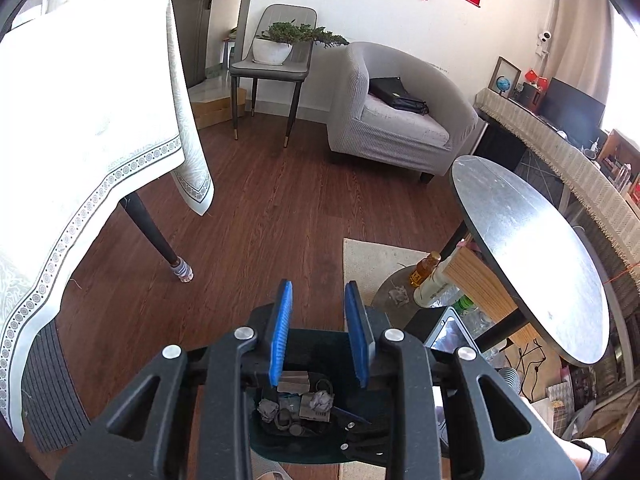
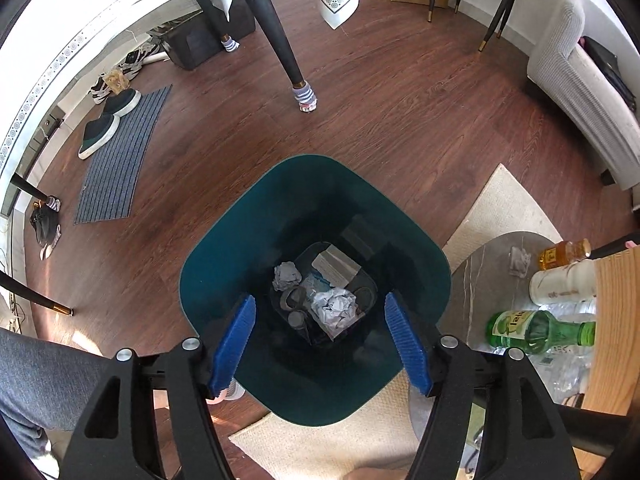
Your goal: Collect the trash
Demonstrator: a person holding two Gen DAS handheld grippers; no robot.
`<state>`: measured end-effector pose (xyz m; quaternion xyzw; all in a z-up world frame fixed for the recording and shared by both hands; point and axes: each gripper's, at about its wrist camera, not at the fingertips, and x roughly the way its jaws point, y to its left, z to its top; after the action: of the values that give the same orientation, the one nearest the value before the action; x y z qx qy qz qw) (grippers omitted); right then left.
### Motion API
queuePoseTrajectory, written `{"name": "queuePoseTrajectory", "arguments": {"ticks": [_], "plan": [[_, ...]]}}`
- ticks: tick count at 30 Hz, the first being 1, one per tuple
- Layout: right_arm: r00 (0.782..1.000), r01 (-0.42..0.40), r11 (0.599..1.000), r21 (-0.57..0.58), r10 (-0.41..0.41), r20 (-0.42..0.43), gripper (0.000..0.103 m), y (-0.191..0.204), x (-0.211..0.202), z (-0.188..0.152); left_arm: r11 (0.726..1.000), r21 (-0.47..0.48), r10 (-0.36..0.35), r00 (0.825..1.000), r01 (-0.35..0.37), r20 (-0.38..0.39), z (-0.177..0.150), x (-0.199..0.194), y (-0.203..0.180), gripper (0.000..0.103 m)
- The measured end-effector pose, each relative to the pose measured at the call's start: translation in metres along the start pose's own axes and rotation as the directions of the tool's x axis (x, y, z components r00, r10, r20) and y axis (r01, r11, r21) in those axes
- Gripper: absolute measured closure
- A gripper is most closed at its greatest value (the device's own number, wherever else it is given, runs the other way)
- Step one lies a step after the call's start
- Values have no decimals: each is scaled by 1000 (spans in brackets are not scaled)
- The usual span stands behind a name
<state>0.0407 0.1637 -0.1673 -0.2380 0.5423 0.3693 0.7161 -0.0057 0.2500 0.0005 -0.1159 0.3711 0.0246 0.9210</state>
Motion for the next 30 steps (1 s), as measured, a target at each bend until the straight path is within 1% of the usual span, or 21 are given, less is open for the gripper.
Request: {"name": "queuePoseTrajectory", "arguments": {"ticks": [5, 8, 11, 14, 18, 20, 22, 24, 26, 29, 30], "plan": [[1000, -7, 1000, 2, 7, 19, 35, -4, -11, -8, 1000, -1, -13, 1000, 13, 20, 7, -4, -12, 76], [998, -8, 1000, -3, 8, 65, 35, -6, -26, -11, 1000, 6, -16, 999, 15, 34, 14, -5, -21, 76], [991, -11, 1000, -5, 12, 131, 35, -9, -49, -14, 1000, 4, -23, 999, 23, 47, 18, -6, -30, 76], [980, -10, 1000, -4, 10, 200, 39, -14, -74, -17, 1000, 13, -21, 998, 21, 59, 23, -8, -40, 76], [961, -2, 1000, 3, 1, 278, 41, -25, -104, -24, 999, 35, -13, 997, 10, 72, 26, -9, -52, 76], [951, 3, 1000, 12, -7, 311, 42, -30, -119, -27, 999, 40, -6, 997, 3, 78, 28, -9, -55, 73], [939, 9, 1000, 24, -17, 345, 42, -37, -133, -30, 999, 51, 1, 997, -6, 83, 30, -8, -58, 72], [929, 17, 999, 38, -29, 369, 42, -44, -145, -31, 999, 45, 0, 996, -5, 94, 32, -14, -59, 72], [921, 27, 998, 62, -49, 386, 42, -55, -154, -34, 999, 32, -14, 994, 11, 108, 36, -21, -58, 67], [910, 34, 995, 91, -69, 410, 43, -68, -166, -42, 999, 32, 6, 992, -10, 127, 37, -26, -60, 65], [904, 38, 994, 100, -77, 420, 45, -72, -171, -45, 999, 32, 11, 992, -15, 127, 37, -26, -61, 65]]}}
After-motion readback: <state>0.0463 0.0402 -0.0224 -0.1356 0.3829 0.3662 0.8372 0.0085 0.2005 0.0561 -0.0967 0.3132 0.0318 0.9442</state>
